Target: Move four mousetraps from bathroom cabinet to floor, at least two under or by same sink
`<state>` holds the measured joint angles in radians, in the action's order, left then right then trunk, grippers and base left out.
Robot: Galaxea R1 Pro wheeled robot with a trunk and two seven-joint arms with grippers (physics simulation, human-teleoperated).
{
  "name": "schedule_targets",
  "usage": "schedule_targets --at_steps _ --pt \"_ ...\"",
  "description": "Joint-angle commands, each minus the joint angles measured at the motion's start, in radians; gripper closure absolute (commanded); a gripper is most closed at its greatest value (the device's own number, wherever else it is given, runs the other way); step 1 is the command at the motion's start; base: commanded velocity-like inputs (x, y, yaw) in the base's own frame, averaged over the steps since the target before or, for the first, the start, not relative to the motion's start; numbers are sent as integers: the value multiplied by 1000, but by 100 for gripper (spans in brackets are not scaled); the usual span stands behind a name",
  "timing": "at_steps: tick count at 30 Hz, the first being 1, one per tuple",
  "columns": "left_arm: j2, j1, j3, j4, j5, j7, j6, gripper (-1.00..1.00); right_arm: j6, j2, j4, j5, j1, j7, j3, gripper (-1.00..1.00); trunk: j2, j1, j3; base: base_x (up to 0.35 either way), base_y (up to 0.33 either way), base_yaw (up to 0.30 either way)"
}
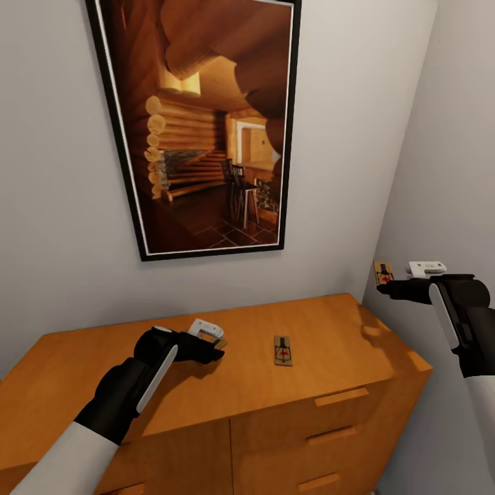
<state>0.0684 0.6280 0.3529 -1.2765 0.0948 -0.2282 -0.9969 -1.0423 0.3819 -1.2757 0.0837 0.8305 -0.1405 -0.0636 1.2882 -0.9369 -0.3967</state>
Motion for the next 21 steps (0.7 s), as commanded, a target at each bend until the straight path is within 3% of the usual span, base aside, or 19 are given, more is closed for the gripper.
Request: schedule_targets --at_steps 1,21 --pt "1 1 2 -1 9 6 -7 -100 -5 0 -1 11 1 4 -1 100 1 0 -1 -25 15 0" --pt "1 1 1 -1 10 6 -9 -100 -5 0 17 8 1 4 -1 100 1 0 -1 -4 2 0"
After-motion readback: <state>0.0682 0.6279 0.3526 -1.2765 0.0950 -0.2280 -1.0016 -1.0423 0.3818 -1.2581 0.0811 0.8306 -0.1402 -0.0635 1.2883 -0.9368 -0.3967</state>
